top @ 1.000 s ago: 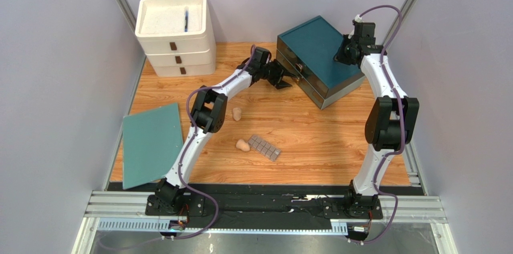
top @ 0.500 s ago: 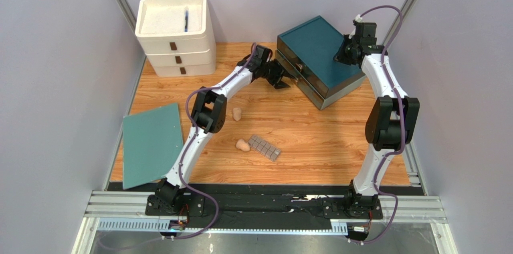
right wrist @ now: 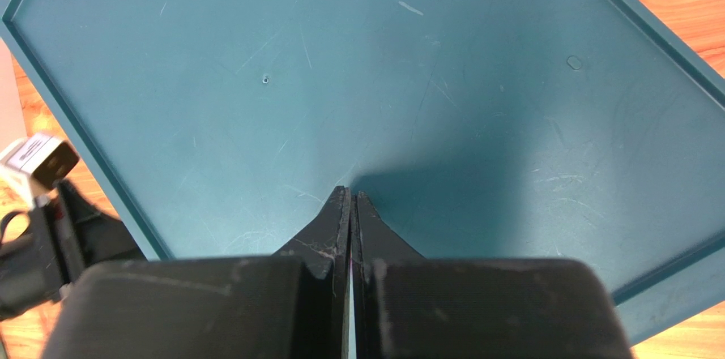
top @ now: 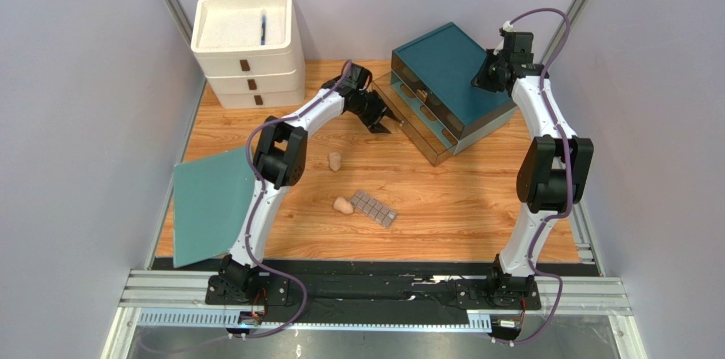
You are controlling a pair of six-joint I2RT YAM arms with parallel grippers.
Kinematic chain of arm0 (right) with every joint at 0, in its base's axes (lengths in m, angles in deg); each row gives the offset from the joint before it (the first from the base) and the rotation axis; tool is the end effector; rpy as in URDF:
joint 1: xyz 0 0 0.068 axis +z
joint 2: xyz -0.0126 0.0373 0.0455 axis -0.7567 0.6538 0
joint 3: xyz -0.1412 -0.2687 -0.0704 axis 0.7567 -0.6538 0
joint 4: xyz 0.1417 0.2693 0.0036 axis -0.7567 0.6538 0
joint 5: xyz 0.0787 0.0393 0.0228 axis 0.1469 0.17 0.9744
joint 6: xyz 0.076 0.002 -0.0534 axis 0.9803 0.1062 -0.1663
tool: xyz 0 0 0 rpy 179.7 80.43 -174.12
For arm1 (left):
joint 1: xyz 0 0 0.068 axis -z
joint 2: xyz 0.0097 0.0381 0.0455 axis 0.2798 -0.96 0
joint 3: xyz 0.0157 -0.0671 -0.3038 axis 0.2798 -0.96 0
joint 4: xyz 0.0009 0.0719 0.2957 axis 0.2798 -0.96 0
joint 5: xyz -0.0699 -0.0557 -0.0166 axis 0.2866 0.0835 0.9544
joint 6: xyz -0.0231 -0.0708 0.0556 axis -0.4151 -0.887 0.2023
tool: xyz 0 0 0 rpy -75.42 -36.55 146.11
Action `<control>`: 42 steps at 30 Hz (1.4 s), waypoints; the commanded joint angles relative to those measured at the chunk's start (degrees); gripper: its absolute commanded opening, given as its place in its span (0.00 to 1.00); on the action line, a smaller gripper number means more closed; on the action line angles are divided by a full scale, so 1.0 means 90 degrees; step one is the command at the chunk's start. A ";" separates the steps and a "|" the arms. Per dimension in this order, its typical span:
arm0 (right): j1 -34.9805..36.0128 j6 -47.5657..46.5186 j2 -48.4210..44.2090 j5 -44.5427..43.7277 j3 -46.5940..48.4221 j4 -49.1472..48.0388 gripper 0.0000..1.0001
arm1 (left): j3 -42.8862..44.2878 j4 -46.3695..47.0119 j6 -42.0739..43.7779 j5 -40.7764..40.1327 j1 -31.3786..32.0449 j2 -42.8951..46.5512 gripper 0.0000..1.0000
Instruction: Organize the makeup
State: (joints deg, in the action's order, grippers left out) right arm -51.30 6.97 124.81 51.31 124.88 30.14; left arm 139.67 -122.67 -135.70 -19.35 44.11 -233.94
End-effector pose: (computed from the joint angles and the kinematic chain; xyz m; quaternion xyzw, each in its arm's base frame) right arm 0.5418 -0.0069 0.2935 0.1117 0.9081 0.1193 0.3856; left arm 0.5539 -0.3373 0.1263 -0.2644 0.8881 -0.3754 0.0211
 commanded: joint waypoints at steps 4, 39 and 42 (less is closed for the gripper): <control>0.0012 -0.0002 0.0443 0.0155 -0.0318 0.0950 0.00 | -0.1348 -0.0819 0.0992 -0.0601 -0.0195 0.1011 0.54; 0.0022 0.0047 0.0384 0.0487 -0.0572 0.0872 0.00 | -0.2921 -0.2966 0.4303 -0.3100 -0.0195 0.3240 0.75; 0.0022 0.0018 0.0404 0.0487 -0.0592 0.0872 0.00 | -0.2844 -0.2819 0.4371 -0.3042 -0.0195 0.2948 0.75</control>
State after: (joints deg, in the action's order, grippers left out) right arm -52.11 7.41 124.61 53.95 123.46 28.54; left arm 113.42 -149.51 -98.48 -46.15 42.38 -204.89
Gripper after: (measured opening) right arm 0.002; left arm 0.756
